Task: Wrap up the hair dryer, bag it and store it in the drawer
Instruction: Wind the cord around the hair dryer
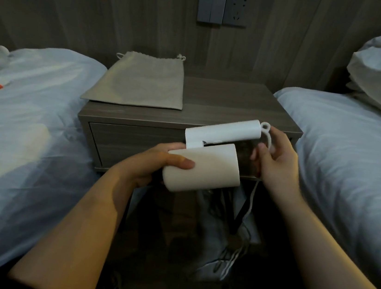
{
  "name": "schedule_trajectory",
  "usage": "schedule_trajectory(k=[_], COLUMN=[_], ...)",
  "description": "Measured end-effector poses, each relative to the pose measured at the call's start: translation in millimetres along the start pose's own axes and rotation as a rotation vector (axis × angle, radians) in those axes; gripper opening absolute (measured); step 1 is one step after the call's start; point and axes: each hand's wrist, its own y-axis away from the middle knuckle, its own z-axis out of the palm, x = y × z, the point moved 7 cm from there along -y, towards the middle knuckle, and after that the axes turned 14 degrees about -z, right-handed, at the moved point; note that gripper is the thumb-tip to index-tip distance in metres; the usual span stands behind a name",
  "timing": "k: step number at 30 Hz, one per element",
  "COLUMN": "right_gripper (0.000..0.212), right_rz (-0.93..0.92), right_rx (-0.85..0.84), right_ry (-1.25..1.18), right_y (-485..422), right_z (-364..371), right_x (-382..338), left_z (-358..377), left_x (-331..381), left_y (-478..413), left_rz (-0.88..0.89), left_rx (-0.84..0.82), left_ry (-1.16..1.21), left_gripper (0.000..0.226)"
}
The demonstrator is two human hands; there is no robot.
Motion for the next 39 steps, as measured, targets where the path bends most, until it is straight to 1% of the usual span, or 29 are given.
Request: schedule_trajectory(k=[2,4,6,7,9,11,13,15,18,20,21,22,24,27,29,33,36,37,38,39], right_gripper=[0.025,0.027,0.029,0.029,0.029,0.029,0.03,0.036,0.056,0.069,0.071,0.068,0.052,0.027,0.02,0.031,0.05,0.053,0.05,0.043], right_rz=[-0.029,-0.046,0.006,0.051,0.086,0.055,0.049,0.064,0.101,0.134,0.139,0.123,0.04,-0.073,-0.078,-0.025,0.039,0.041,0.027,-0.004], right_rx=[-0.009,-0.05,-0.154,-0.221,-0.351,-0.438,-0.501,-0.566,-0.71,-0.856,-0.915,-0.957,-0.989,-0.947,-0.95,-0.963,-1.061,-1.083,-1.085,-1.065], right_ry=[0.117,0.251,0.35,0.383,0.451,0.525,0.546,0.532,0.55,0.531,0.501,0.474,0.457,0.474,0.503,0.482,0.447,0.45,0.469,0.509], right_y=[2,6,11,14,21,28,32,33,36,44,49,53,56,50,45,40,46,47,44,39], right_z=[1,4,13,19,31,40,45,49,54,61,65,69,74,71,65,54,53,52,51,48], right_x=[3,5,9,13,14,9,3,-4,-14,-17,-19,-21,-28,-41,-46,-47,-46,-46,-48,-50], left_z=[2,4,4,5,9,14,19,21,16,12,9,6,-1,-8,-11,-9,-6,-6,-6,-6], left_x=[0,1,2,2,3,8,14,20,26,29,30,31,32,33,33,33,33,33,33,33], left_y=[1,3,7,9,11,14,16,17,17,18,18,19,21,25,29,33,33,33,33,33], left_rz=[-0.028,-0.061,-0.069,-0.067,-0.055,-0.028,-0.008,0.002,0.036,0.069,0.087,0.106,0.144,0.207,0.24,0.272,0.263,0.261,0.259,0.254], left_rx=[-0.022,-0.04,-0.02,-0.009,-0.005,-0.014,-0.005,0.03,0.147,0.229,0.267,0.309,0.412,0.535,0.589,0.645,0.684,0.7,0.71,0.715], left_ry=[0.057,0.131,0.239,0.285,0.338,0.347,0.338,0.36,0.374,0.378,0.385,0.384,0.336,0.221,0.182,0.072,-0.031,-0.064,-0.1,-0.144], left_gripper=[0.061,0.053,0.039,0.038,0.041,0.044,0.045,0.042,0.027,0.025,0.026,0.027,0.035,0.043,0.046,0.051,0.059,0.062,0.065,0.068])
